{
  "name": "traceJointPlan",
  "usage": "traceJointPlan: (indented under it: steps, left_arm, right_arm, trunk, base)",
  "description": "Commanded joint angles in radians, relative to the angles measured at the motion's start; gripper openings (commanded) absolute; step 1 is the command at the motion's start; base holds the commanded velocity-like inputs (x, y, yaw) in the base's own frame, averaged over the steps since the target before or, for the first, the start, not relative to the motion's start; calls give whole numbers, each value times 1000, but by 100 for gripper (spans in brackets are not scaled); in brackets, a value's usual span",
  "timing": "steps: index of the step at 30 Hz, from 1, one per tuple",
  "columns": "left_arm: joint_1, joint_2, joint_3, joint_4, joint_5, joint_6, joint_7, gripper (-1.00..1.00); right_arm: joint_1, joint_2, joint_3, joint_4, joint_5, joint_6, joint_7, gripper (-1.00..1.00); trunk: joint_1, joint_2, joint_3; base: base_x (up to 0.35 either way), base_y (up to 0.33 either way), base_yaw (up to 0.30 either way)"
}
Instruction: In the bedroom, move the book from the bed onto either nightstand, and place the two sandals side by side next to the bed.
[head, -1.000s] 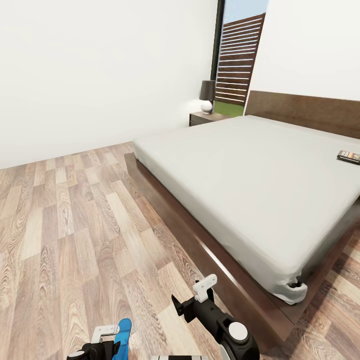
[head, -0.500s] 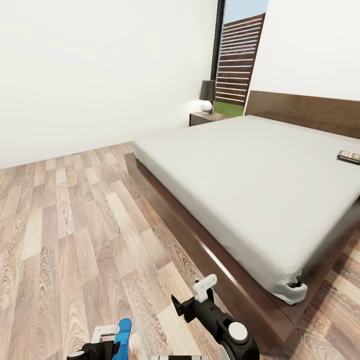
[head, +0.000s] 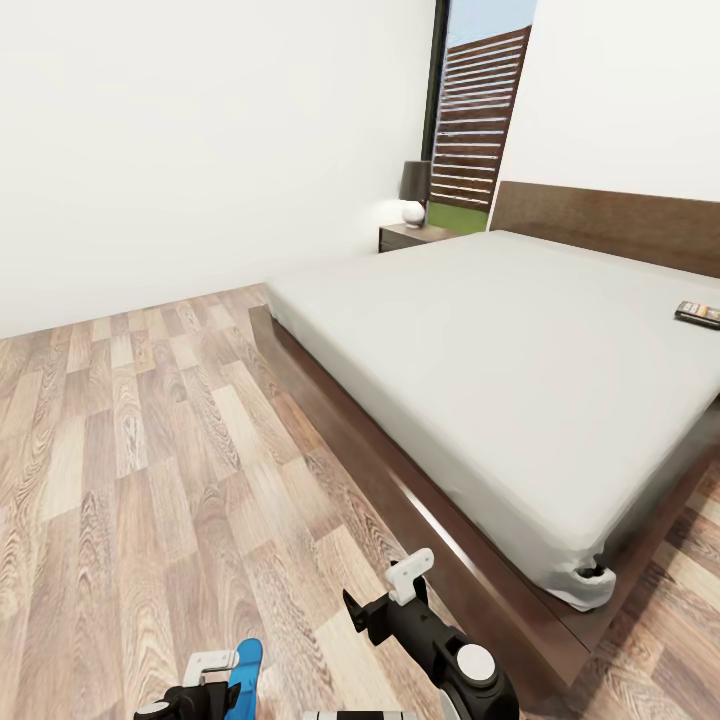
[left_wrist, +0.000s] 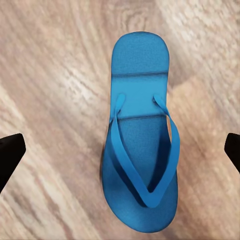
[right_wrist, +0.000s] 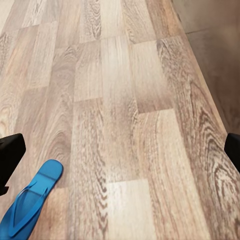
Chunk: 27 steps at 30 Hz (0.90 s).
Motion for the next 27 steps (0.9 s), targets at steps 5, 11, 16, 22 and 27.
traceJointPlan:
  steps: [5, 11, 16, 22, 27]
  left_arm:
    - [0, 0, 1, 0, 7, 0, -5, 100]
    - [0, 0, 1, 0, 7, 0, -5, 100]
    - [0, 0, 1, 0, 7, 0, -5, 100]
    - [0, 0, 1, 0, 7, 0, -5, 100]
    - [0, 0, 1, 0, 7, 0, -5, 100]
  right_arm:
    - [0, 0, -1, -1, 1, 6, 4, 100]
    - [0, 0, -1, -1, 1, 6, 4, 100]
    - [0, 0, -1, -1, 1, 6, 4, 100]
    - [0, 0, -1, -1, 1, 6, 4, 100]
    - [0, 0, -1, -1, 1, 6, 4, 100]
  trunk:
    - [0, 0, -1]
    - [0, 0, -1]
    - [0, 0, -1]
    - [0, 0, -1]
    - [0, 0, -1]
  base:
    - [3, -1, 0]
    - [1, -47, 0]
    - [1, -75, 0]
    - [0, -27, 0]
    - [0, -10, 0]
